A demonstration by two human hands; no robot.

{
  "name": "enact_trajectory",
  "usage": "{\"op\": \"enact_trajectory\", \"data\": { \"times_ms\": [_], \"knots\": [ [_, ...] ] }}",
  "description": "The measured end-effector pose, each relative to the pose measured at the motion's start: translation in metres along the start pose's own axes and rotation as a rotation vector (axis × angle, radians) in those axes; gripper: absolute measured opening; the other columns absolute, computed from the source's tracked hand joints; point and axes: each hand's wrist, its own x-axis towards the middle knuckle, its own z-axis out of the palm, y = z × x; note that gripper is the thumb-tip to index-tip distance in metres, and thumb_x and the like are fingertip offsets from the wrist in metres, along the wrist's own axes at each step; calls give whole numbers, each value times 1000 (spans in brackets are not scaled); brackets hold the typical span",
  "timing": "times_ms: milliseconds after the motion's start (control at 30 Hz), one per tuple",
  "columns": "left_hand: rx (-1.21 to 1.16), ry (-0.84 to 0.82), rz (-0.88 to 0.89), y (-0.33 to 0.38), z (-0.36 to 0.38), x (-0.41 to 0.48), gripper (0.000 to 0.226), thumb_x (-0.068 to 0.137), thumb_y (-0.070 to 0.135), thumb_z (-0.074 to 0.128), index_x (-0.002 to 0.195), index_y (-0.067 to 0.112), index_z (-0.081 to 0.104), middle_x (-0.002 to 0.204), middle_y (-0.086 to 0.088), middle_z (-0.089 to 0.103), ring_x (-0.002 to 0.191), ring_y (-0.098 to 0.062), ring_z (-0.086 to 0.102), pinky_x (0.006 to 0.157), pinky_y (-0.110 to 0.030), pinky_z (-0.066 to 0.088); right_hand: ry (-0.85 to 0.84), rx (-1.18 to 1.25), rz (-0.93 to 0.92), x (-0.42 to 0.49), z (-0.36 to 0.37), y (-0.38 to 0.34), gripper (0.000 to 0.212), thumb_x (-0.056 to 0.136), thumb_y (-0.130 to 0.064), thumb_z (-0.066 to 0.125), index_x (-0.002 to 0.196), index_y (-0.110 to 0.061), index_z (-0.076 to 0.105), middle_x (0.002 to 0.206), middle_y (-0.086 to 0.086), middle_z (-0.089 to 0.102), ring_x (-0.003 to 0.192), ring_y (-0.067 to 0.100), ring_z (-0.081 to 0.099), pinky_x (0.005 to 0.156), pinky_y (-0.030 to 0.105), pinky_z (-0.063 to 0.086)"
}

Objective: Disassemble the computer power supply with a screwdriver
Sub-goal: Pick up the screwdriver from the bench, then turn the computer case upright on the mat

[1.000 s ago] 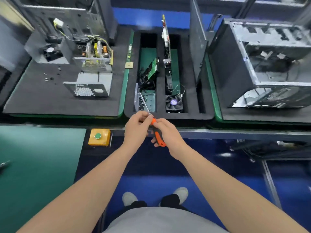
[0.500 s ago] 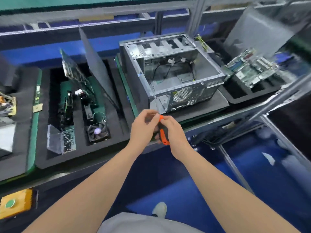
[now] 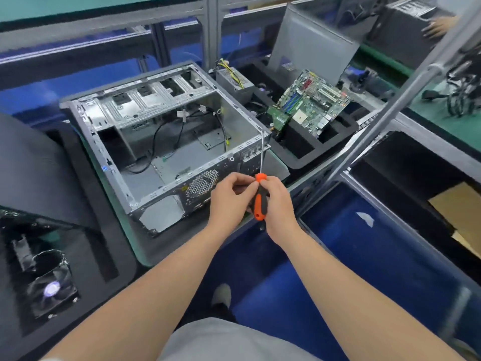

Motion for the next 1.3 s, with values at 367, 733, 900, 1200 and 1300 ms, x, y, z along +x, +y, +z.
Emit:
{"op": "enact_trajectory", "data": {
  "times_ms": [367,733,900,1200,1300],
  "knots": [
    [135,-20,-47,4,85,67,16,89,15,77,96,29,80,87,18,78,84,3,72,76,-9,53,185,-137,140,98,-62,-24,34,80,-39,66,91,-8,71,72,11,59,71,28,55,65,42,43],
    [207,381,-207,-14,155,104,7,89,19,78,92,24,82,84,13,78,83,-5,73,85,-29,59,-50,-627,86,192,-98,-44,20,89,-43,72,84,-25,75,85,-9,72,87,11,64,70,29,48],
    [260,477,-233,-14,161,98,14,93,19,76,104,23,84,92,14,79,89,3,71,90,-25,57,-152,-779,-9,208,-94,-47,28,91,-46,71,95,-19,75,91,-8,70,94,14,63,79,29,46],
    [347,515,-245,-15,156,92,18,94,21,74,109,24,83,97,12,80,91,1,71,94,-25,56,-249,-859,-94,203,-92,-48,28,89,-38,77,106,-16,72,103,1,74,101,18,67,93,38,55],
    [355,530,-230,-14,156,91,17,94,21,74,109,22,83,98,12,79,91,2,71,93,-23,56,-253,-833,-88,201,-93,-50,26,90,-36,77,105,-17,69,96,-4,70,100,17,67,92,36,55]
  ]
}}
